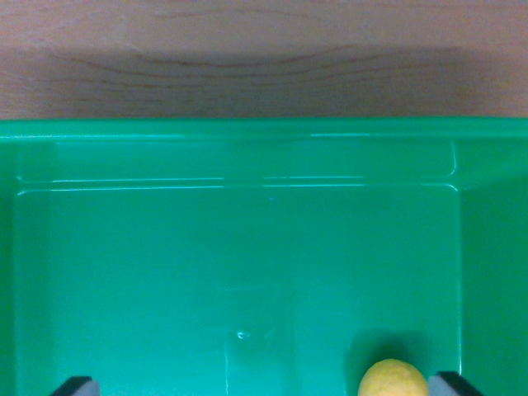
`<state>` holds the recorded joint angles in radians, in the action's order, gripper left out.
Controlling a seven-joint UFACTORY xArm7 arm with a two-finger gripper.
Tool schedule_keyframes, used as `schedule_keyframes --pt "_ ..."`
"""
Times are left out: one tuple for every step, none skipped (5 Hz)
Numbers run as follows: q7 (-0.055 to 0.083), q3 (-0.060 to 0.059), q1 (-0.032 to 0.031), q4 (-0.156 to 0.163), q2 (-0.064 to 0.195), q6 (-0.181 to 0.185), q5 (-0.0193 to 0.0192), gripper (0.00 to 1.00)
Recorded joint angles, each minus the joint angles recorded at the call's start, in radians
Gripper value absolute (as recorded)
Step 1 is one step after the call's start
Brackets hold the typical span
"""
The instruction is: Pick fruit
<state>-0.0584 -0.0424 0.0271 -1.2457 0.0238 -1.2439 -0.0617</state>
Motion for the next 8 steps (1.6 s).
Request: schedule_keyframes --pt "0.0 0.0 0.0 0.0 0.0 0.0 0.0 0.0" --pt "-0.002 0.01 0.0085 0.041 0.019 0.046 -0.0085 0.0" --pt "-0.002 0.01 0.0085 0.041 0.019 0.046 -0.0085 0.0" --pt "-0.004 0.02 0.0173 0.083 0.038 0.093 -0.0172 0.0" --pt "-0.004 0.02 0.0173 0.083 0.038 0.093 -0.0172 0.0" --pt "-0.006 0.03 0.026 0.125 0.058 0.141 -0.026 0.0" --pt "-0.006 0.03 0.026 0.125 0.058 0.141 -0.026 0.0" --pt "-0.009 0.04 0.0348 0.168 0.077 0.188 -0.0347 0.0"
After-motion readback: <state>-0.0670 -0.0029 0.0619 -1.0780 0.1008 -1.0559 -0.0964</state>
